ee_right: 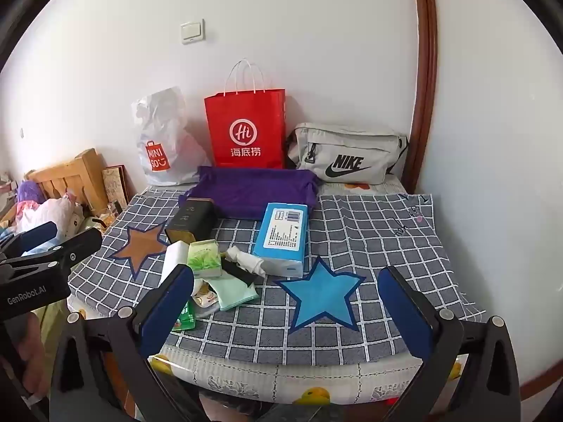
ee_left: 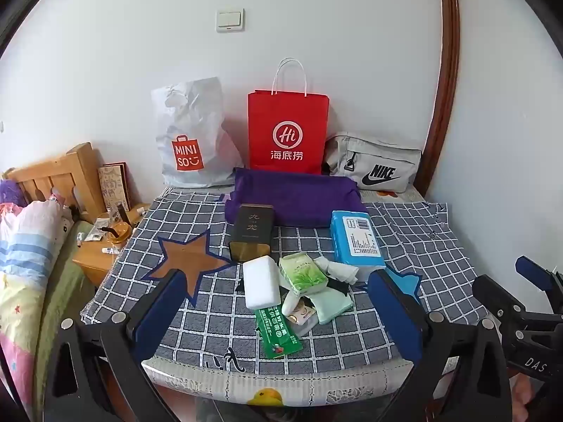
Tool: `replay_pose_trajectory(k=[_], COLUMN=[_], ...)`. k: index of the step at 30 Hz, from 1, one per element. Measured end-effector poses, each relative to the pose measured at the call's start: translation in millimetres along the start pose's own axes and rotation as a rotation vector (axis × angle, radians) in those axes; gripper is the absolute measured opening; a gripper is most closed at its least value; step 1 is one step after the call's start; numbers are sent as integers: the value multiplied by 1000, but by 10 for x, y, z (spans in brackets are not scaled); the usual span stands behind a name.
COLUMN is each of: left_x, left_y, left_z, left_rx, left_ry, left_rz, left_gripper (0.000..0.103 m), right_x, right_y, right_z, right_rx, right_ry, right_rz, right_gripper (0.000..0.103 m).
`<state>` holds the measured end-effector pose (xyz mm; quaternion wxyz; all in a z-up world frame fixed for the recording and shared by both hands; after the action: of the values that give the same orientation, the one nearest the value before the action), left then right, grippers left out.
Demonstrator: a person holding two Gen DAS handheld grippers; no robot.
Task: Organize soft objects
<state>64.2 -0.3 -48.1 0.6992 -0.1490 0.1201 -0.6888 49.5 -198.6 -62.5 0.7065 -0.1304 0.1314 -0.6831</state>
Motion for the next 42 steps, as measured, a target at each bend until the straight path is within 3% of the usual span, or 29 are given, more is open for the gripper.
replay_pose_trajectory(k=[42], left_x=[-128], left_y=[-40], left_z=[-15], left_rx=[11], left_ry=[-46], left_rz=[3], left_gripper=[103], right_x=[-137], right_y=[-105], right_z=[34], right_rx=[11], right_ry=[21], right_rz=[18], right_gripper=[103])
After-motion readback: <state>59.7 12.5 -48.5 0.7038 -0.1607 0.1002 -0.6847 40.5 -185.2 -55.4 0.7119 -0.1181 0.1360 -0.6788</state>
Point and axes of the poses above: each gripper's, at about its wrist camera, not at the fingertips, and y roughly the way its jaws point, x to its right, z to its top, the point moved 8 cm from there along y, roughly the way its jaws point, and after that the axes turned 15 degrees about x, right-handed, at the moved point
